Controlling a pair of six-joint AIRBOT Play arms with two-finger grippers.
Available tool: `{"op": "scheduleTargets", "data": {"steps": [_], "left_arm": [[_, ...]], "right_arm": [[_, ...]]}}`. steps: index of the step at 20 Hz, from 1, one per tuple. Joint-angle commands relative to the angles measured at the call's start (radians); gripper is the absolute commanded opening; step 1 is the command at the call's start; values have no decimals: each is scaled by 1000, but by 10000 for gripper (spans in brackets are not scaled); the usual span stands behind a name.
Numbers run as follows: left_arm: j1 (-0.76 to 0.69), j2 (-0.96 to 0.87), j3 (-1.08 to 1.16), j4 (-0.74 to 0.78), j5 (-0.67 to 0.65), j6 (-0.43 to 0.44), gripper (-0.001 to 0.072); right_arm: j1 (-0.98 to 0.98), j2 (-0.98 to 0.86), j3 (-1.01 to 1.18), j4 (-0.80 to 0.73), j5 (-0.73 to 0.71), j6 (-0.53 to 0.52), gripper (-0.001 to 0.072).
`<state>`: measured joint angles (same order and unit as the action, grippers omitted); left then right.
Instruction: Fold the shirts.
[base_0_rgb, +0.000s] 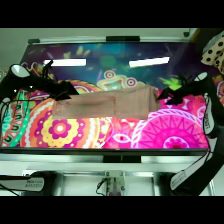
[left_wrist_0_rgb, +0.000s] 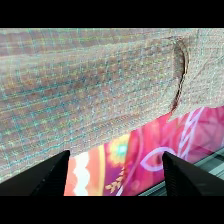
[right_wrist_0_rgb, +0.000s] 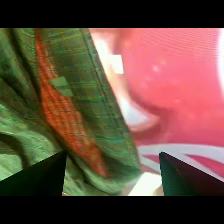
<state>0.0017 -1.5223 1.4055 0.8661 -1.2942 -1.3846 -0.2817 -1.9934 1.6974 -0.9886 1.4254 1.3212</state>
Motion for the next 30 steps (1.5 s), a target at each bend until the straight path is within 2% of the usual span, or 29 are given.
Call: {"op": "scheduleTargets", "data": {"steps": [1, 4, 6, 9, 10, 13, 14, 18, 19, 20, 21, 22, 24, 27, 30], "left_arm": [[0, -1, 0, 0, 4, -8, 717], [0, 0, 0, 0, 3, -20, 717], [0, 0, 0, 0, 3, -24, 717], [0, 0, 0, 0, 3, -25, 717], [0, 0, 0, 0, 3, -26, 717], [0, 0, 0, 0, 3, -26, 718], [0, 0, 0, 0, 3, -26, 717], [-6, -6, 0, -2, 28, -27, 711], [-18, -15, 0, -7, 50, -43, 611], [-35, -30, 0, -23, 73, -50, 353], [-63, -53, 0, -61, 97, -49, 62], [-97, -77, 0, -108, 131, -48, 28], [-188, -138, 0, -217, 228, -37, 29], [-335, -237, 1, -356, 364, -37, 28], [-449, -309, 1, -562, 464, 77, 28]], "right_arm": [[2, -75, -1, 127, -20, -40, 702], [29, -109, -1, 259, 0, -103, 701], [52, -111, -1, 293, 5, -145, 701], [93, -111, -1, 279, -7, -158, 690], [109, -111, -1, 245, -14, -148, 661], [160, -110, -1, 116, -44, -93, 158], [167, -109, -1, 110, -48, -94, 51], [159, -39, -1, 128, -36, -96, 46], [150, 1, -1, 145, -14, -100, 47], [144, 44, -1, 159, 14, -106, 46], [139, 95, -1, 162, 44, -106, 46], [140, 155, -1, 161, 73, -105, 46], [143, 279, -1, 162, 106, -88, 46], [143, 446, -1, 169, 126, -7, 46], [143, 565, -1, 172, 190, 77, 46]]}}
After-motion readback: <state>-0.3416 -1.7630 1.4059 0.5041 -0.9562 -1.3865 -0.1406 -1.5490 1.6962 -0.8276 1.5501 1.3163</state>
